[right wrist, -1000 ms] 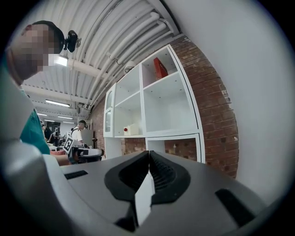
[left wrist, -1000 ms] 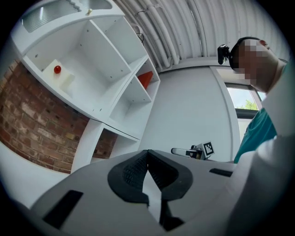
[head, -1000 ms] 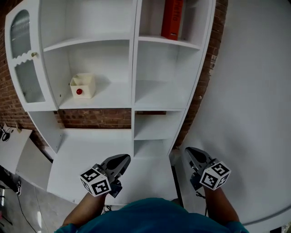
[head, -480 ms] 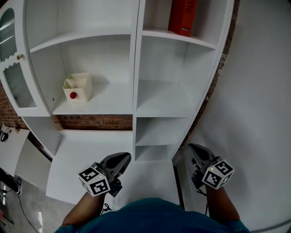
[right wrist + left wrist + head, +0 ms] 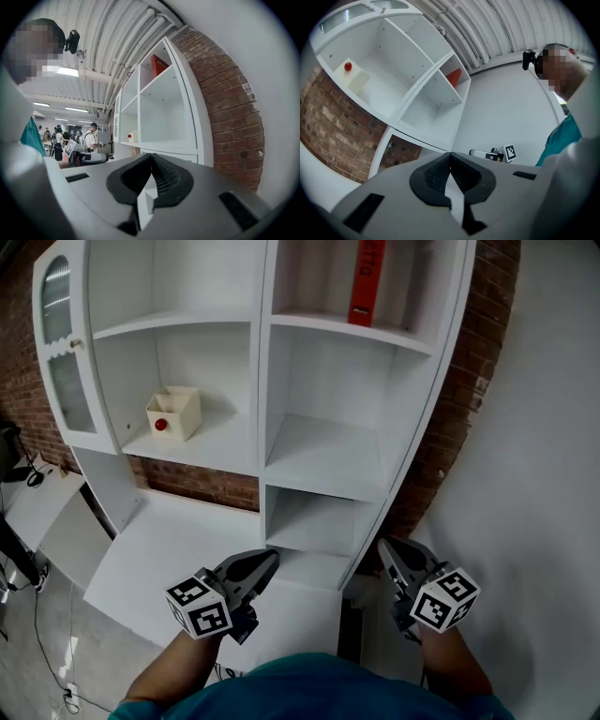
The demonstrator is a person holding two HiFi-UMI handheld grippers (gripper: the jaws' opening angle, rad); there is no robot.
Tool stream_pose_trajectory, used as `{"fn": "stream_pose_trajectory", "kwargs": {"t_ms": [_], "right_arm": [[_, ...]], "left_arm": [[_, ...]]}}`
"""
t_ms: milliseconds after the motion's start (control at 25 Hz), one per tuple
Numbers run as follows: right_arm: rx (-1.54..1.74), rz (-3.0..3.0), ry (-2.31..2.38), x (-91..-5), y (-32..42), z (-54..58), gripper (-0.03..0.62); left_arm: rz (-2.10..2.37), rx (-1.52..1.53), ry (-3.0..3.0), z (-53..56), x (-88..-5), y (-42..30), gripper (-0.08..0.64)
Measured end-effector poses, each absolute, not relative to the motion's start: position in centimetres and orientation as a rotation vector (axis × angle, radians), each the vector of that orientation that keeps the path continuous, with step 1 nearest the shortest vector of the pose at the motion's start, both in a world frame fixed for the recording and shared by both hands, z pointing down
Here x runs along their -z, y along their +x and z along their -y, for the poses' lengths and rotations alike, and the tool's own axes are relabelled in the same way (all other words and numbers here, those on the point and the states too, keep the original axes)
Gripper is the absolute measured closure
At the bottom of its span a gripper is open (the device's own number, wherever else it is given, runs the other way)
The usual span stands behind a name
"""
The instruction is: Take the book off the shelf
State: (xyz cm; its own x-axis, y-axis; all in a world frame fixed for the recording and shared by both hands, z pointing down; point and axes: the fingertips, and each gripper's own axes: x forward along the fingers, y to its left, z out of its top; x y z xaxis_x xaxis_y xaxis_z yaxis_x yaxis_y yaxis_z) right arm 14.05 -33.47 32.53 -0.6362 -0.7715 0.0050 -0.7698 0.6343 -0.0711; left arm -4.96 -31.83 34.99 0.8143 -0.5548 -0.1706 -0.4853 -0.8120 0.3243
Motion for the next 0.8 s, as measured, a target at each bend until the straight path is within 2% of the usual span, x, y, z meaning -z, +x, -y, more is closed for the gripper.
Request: {"fn": "stream_pose_trajectory", "kwargs": {"t_ms": [440,800], "right_arm": [[-0.021,-2.787,-1.317,-27.9,15.8,34.0,0.569],[-0.083,-2.699,-1.354,-20.4,16.6,35.2,0.569]], "left_arm": [[0.766,0.382,2.877,32.3,-27.7,-1.6,0.545],[0.781,0.399,2.981,33.7,-19.4,-1.2,0.545]]}}
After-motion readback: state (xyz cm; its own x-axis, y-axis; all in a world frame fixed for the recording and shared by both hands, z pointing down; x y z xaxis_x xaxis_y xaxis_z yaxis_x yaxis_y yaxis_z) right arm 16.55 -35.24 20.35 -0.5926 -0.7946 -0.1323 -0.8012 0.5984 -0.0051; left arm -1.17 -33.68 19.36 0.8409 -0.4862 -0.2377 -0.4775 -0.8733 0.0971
